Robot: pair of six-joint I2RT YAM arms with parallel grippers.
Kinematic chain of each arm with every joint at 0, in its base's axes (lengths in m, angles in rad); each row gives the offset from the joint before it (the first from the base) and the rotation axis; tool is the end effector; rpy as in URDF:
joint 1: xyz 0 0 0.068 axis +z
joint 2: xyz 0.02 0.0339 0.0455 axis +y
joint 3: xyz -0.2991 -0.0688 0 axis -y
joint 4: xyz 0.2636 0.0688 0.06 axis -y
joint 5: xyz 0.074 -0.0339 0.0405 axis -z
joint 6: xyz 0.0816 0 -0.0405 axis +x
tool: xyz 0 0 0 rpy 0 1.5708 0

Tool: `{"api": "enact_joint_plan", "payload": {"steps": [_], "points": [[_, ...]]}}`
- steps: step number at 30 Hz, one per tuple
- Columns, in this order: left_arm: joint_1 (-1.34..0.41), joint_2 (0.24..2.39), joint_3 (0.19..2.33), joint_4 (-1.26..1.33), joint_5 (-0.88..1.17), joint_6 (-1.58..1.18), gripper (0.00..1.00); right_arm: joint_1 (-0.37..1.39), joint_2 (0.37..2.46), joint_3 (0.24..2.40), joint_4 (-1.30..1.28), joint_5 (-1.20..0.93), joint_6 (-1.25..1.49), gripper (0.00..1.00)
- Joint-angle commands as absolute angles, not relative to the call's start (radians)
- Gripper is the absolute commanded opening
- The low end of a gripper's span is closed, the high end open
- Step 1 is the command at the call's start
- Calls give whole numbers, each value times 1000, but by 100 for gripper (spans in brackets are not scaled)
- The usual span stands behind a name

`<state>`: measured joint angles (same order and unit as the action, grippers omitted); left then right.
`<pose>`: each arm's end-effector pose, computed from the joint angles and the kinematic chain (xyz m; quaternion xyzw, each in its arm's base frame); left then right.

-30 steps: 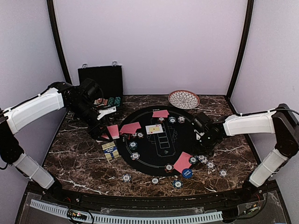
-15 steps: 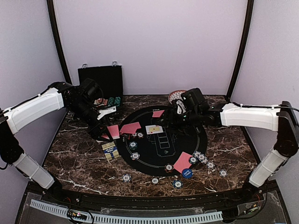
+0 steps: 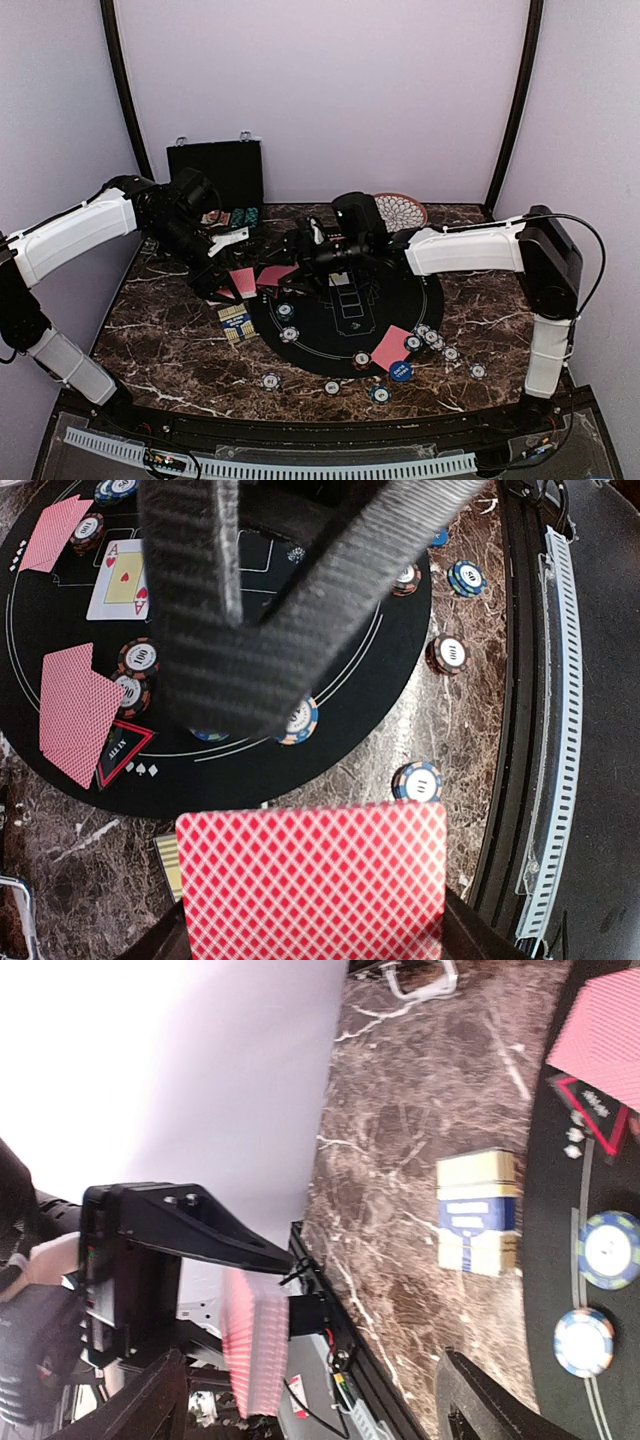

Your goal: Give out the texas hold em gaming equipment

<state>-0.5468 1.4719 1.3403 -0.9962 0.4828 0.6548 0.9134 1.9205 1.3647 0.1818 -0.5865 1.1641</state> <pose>0.2557 -0.2000 0.3039 0.5788 0.7517 -0.2214 0.2256 0.2760 0.4315 0.2545 -0.0627 0.8051 0.5859 0.0677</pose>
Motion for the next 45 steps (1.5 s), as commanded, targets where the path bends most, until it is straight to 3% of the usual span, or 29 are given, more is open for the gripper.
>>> {"api": "enact_joint_plan", "payload": {"steps": [1, 25, 45], "points": [[-545, 1451, 1349, -998, 520, 670, 0, 938, 1973, 1433, 287, -673, 1216, 85], [-545, 1449, 1368, -1005, 522, 667, 0, 987, 2172, 1649, 140, -810, 1177, 74], [-545, 1450, 1375, -1012, 517, 670, 0, 918, 2048, 1486, 148, -767, 1166, 57]]}}
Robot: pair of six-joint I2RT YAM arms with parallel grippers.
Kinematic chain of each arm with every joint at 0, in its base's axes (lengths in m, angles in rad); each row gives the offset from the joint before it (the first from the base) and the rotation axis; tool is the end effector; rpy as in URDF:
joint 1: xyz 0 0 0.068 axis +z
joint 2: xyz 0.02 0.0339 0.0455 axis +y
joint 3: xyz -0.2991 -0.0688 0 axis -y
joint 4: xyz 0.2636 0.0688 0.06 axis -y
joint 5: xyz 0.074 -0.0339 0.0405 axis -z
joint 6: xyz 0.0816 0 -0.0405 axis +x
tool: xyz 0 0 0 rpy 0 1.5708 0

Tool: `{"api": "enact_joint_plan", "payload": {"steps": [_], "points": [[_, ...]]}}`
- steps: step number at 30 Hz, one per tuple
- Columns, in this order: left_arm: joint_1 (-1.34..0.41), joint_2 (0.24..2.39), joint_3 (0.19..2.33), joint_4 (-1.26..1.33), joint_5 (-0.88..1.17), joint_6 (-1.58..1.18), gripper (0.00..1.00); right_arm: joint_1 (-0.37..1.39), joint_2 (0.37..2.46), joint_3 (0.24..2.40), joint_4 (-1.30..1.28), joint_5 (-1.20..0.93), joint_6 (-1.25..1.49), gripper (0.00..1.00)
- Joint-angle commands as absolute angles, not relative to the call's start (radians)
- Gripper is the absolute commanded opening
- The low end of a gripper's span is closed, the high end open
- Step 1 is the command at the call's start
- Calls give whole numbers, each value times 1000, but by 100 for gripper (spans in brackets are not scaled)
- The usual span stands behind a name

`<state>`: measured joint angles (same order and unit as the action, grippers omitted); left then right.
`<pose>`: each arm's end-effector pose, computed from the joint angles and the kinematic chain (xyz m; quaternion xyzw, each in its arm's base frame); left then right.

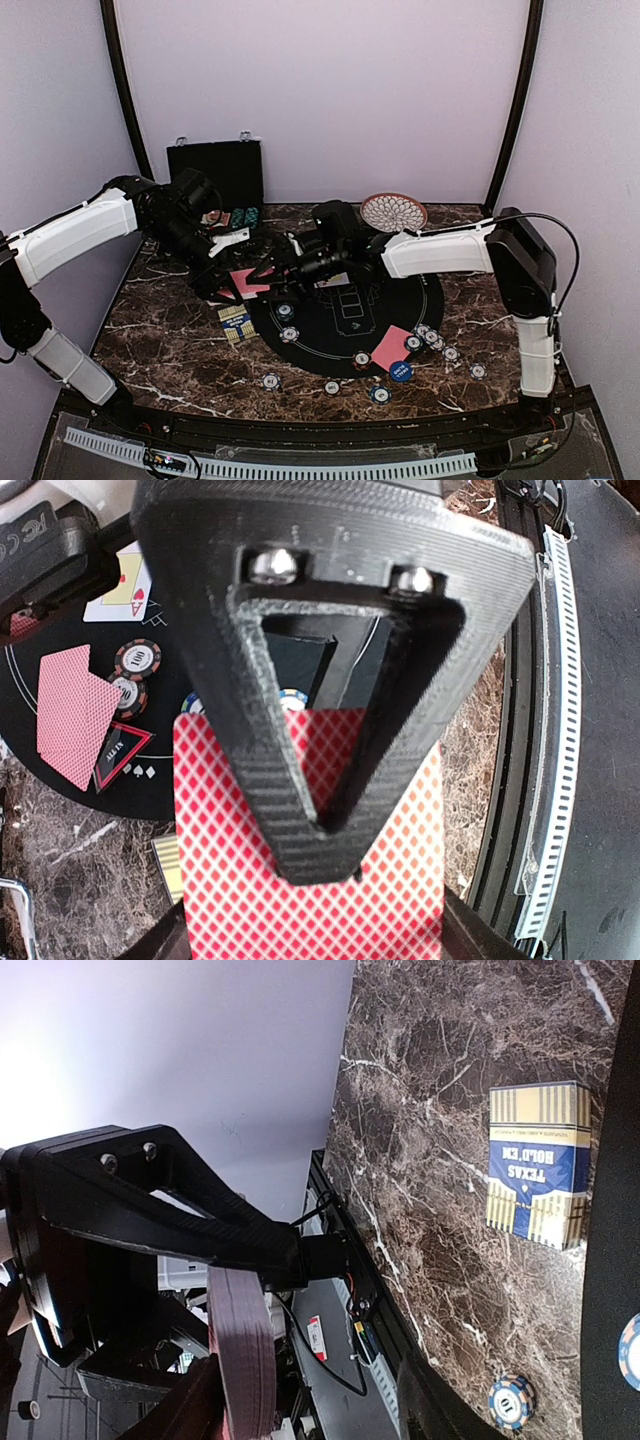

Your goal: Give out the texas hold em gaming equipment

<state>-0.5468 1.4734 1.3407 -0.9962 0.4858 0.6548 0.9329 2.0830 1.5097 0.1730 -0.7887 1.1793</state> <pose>0.2558 -0.2003 0.3037 0.5788 0.7514 -0.2228 0.2251 0.2761 0.4696 0.2304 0.1161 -0.7898 -0.6016 0.0277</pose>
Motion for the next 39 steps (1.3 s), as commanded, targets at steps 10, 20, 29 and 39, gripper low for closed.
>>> {"api": "enact_joint_plan", "payload": {"steps": [10, 20, 29, 39], "points": [[-545, 1448, 1363, -1008, 509, 670, 0, 905, 1954, 1417, 259, -781, 1227, 39], [-544, 1451, 1358, -1006, 506, 668, 0, 908, 1951, 1411, 306, -793, 1261, 23], [-544, 1452, 1353, -1005, 499, 667, 0, 929, 1977, 1418, 321, -814, 1280, 13], [-544, 1447, 1343, -1005, 488, 667, 0, 899, 1934, 1419, 239, -810, 1225, 0]]}}
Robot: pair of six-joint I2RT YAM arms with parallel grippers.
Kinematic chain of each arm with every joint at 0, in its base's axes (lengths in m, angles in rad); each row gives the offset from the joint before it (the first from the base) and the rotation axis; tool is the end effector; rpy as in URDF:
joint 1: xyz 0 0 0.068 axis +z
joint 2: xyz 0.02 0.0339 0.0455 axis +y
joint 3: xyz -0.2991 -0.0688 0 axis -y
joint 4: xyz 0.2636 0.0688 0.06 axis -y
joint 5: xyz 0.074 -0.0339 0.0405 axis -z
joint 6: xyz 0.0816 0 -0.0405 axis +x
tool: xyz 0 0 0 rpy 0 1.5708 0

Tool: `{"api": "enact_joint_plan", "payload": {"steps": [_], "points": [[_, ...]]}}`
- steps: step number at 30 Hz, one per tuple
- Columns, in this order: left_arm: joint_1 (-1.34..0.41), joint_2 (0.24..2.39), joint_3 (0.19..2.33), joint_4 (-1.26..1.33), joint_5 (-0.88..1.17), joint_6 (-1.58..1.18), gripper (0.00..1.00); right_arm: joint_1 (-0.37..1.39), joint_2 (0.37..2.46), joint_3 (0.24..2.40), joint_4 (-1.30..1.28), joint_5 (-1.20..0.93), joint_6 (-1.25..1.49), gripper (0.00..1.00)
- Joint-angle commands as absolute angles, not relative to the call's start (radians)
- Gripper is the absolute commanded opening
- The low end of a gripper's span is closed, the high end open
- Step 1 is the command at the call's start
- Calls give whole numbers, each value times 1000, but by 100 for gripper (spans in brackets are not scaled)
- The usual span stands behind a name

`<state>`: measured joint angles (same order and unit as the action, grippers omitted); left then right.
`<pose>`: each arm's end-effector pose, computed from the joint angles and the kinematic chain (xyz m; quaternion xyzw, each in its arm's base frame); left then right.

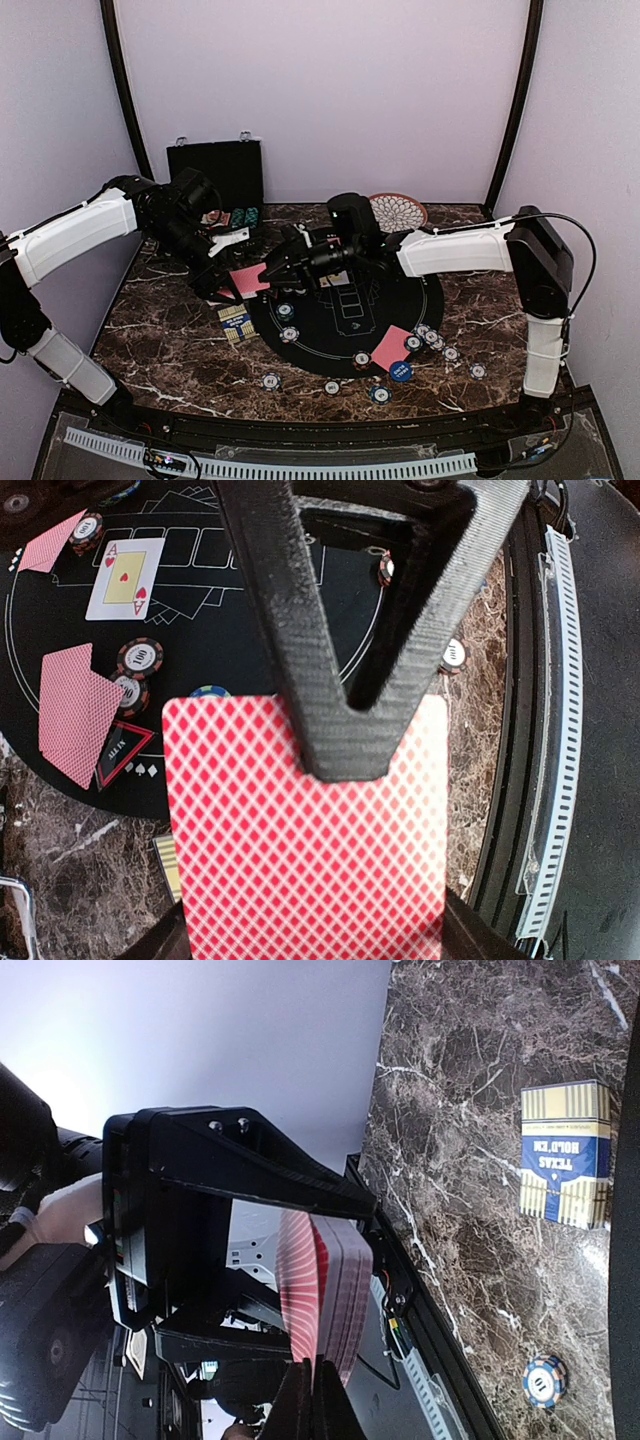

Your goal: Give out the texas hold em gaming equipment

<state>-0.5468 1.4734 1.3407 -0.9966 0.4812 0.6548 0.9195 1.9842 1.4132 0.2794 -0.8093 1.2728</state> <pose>0.2560 -0.2000 0.3035 0.5787 0.7522 -0.2207 0.2249 0.2678 0.4487 0.2580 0.1017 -0.7674 -0.6324 0.0302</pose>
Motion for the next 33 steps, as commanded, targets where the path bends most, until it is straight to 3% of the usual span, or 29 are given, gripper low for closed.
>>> {"api": "enact_joint_plan", "payload": {"steps": [1, 13, 19, 26, 33], "points": [[-545, 1446, 1342, -1006, 486, 667, 0, 889, 1917, 1414, 209, -805, 1204, 0], [-545, 1448, 1324, -999, 458, 664, 0, 700, 1687, 1383, -407, -613, 810, 0], [-545, 1443, 1317, -999, 459, 662, 0, 688, 1736, 1592, -901, -87, 596, 0], [-545, 1431, 1306, -994, 458, 663, 0, 760, 1899, 1722, -1082, 286, 564, 0], [-544, 1416, 1297, -995, 462, 665, 0, 867, 2177, 2073, -1361, 655, 585, 0]]}}
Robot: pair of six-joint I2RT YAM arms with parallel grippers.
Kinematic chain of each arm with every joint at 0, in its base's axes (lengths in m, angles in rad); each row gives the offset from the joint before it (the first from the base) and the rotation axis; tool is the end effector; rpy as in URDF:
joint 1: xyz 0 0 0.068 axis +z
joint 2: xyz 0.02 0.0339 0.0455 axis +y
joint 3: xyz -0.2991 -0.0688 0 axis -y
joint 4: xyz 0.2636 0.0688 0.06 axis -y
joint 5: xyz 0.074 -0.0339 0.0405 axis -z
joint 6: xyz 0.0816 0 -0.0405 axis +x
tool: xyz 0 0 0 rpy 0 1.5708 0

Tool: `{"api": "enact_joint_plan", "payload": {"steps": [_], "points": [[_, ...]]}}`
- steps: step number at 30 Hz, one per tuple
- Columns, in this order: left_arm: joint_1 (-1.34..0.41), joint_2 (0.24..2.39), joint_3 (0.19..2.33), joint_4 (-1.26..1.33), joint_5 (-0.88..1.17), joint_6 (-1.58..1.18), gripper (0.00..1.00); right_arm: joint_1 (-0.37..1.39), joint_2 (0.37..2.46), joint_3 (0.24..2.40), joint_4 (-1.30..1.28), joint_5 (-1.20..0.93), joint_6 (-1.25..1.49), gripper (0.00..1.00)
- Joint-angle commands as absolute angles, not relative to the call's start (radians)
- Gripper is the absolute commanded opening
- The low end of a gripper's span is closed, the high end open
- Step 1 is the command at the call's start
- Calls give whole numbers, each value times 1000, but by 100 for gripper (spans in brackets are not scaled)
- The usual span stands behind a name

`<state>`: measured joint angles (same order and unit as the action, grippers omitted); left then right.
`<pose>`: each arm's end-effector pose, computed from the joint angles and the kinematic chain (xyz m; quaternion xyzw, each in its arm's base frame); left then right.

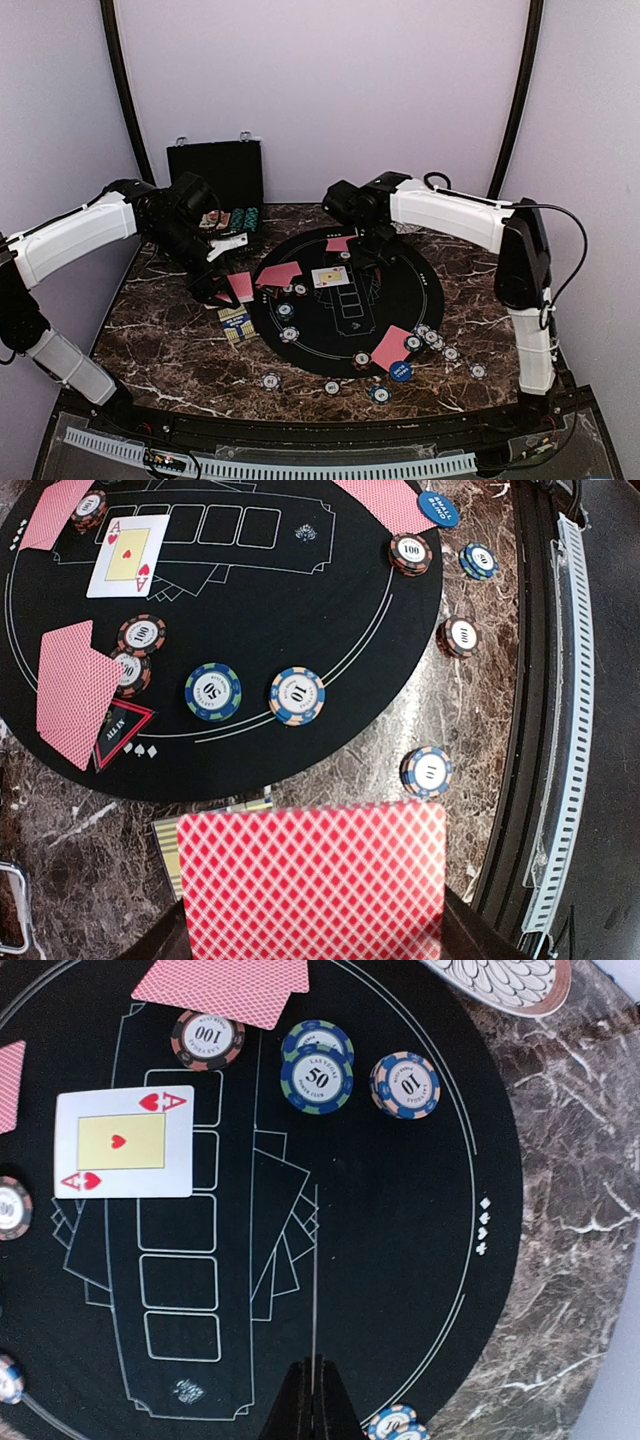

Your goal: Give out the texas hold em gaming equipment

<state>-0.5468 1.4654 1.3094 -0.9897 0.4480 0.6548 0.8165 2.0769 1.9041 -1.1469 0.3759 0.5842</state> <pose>0.2542 -0.1961 0.2948 0.5774 0.7597 -0.2057 0.2171 0.3452 0.3236 0.2437 -0.0897 0.9708 -0.0625 0.2135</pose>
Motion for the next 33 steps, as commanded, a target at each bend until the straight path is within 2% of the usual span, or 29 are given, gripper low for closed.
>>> {"api": "enact_joint_plan", "payload": {"steps": [1, 6, 16, 31, 33], "points": [[-545, 1417, 1297, -994, 464, 665, 0, 876, 2210, 2115, -1381, 673, 588, 0], [-545, 1416, 1302, -998, 471, 664, 0, 909, 2356, 2268, -1417, 686, 582, 0], [-545, 1417, 1317, -1008, 475, 664, 0, 959, 2515, 2380, -1391, 577, 565, 0], [-545, 1424, 1321, -1014, 481, 667, 0, 961, 2554, 2356, -1156, 276, 602, 0], [-545, 1423, 1322, -1014, 480, 666, 0, 958, 2559, 2349, -1136, 256, 612, 5]]}}
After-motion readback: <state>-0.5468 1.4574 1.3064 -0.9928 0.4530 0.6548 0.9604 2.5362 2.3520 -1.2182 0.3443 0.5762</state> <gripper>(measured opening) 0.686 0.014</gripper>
